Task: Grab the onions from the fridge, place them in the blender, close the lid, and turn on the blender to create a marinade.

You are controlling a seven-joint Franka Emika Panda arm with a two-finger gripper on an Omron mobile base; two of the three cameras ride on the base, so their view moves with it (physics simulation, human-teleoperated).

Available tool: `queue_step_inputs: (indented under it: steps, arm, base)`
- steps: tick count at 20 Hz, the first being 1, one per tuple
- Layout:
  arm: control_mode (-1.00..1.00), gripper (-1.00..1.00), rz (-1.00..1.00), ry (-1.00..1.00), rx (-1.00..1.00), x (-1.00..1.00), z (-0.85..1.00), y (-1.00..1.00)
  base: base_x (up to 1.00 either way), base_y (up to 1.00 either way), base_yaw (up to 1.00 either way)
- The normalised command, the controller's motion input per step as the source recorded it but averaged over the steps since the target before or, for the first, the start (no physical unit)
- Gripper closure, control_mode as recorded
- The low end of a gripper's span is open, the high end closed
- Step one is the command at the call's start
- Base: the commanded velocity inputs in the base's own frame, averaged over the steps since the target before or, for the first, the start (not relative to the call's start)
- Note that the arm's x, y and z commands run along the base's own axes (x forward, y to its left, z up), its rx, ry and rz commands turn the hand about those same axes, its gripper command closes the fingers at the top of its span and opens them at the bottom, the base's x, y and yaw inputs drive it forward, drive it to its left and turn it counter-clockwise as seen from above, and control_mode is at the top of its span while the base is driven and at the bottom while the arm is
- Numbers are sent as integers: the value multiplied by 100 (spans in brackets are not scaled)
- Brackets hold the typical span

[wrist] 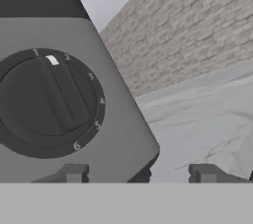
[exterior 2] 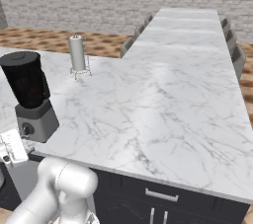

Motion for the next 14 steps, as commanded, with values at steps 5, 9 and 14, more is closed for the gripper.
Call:
queue_step_inputs:
  steps: [5, 9, 14]
  arm:
    - [-100, -100, 0, -5, 0, -69, 6, 1]
    - [-100, -100, 0, -8, 0, -86, 67, 9]
    - [-100, -100, 0, -4, 0, -31, 100, 1]
  base:
    - [0, 0, 0]
    - [0, 0, 0]
    - [0, 0, 0]
